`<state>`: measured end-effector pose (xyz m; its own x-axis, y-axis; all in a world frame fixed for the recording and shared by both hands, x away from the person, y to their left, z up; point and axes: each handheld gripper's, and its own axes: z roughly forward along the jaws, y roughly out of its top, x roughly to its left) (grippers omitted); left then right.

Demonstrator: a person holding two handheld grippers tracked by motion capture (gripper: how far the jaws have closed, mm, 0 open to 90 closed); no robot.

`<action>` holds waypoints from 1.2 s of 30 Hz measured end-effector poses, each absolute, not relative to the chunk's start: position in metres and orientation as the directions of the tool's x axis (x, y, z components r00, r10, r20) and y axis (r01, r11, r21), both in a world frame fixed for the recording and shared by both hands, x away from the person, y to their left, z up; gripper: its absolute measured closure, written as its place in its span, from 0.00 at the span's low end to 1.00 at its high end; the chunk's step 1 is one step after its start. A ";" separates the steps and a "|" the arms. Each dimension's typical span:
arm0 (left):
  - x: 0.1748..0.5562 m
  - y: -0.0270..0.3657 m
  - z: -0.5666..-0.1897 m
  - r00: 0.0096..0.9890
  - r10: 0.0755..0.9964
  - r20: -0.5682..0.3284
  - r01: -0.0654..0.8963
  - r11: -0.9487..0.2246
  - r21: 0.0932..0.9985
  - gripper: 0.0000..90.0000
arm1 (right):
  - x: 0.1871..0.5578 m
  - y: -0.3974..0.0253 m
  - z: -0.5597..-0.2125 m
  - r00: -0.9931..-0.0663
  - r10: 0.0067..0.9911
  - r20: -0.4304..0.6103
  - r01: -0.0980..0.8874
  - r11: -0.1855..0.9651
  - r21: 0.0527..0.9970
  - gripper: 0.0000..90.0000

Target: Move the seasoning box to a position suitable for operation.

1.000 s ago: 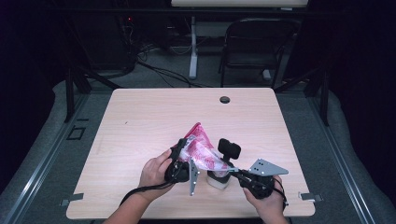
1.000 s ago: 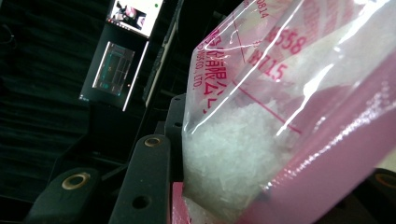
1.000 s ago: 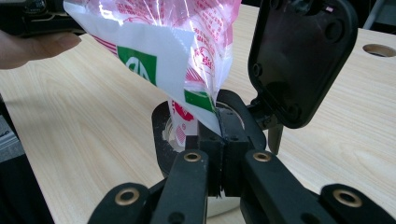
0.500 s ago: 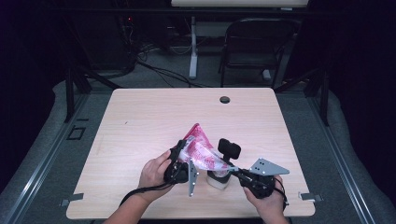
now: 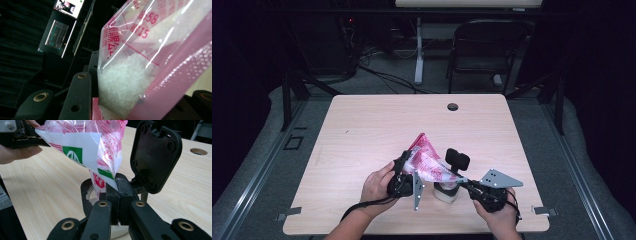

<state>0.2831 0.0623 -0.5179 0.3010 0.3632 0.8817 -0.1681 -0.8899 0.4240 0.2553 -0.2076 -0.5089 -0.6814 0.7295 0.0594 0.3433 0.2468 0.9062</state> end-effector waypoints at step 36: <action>0.284 0.069 -0.526 0.407 0.412 0.815 -0.109 -0.864 0.491 0.77 | 0.257 -0.204 -0.502 -0.682 0.729 0.047 0.322 0.242 0.915 0.99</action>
<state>0.2839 0.0695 -0.5259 0.4075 0.4122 0.8149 -0.1088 -0.8641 0.4914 0.2571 -0.2042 -0.5024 -0.6824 0.7294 0.0470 0.3216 0.2419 0.9155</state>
